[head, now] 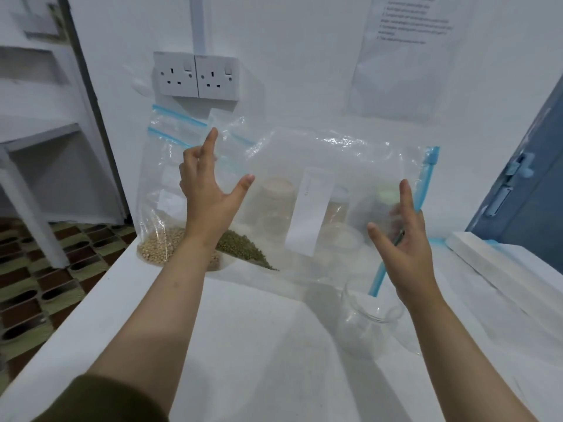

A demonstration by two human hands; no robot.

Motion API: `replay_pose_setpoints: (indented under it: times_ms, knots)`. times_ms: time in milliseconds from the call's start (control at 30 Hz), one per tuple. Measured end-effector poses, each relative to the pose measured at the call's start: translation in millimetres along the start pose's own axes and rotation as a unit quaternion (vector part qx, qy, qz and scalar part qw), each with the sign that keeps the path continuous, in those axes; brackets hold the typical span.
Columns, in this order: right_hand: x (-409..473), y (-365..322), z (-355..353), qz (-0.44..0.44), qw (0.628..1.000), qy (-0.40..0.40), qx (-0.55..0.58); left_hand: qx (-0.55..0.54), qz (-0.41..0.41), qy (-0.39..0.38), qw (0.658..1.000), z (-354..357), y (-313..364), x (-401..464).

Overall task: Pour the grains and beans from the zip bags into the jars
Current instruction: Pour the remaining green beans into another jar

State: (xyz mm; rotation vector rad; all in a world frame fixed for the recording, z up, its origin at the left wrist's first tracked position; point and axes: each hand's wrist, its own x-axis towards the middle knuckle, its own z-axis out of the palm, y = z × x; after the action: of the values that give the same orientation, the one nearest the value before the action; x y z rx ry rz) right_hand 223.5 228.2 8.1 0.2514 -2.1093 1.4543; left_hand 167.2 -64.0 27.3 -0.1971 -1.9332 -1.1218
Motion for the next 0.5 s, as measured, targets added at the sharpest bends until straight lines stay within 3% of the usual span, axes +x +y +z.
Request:
replay_pose_setpoints:
  times_ms: [500]
  knots:
    - [-11.0, 11.5, -5.1, 0.010, 0.998, 0.021, 0.063, 0.052, 0.054, -0.002, 0.997, -3.2, 31.3, 13.1]
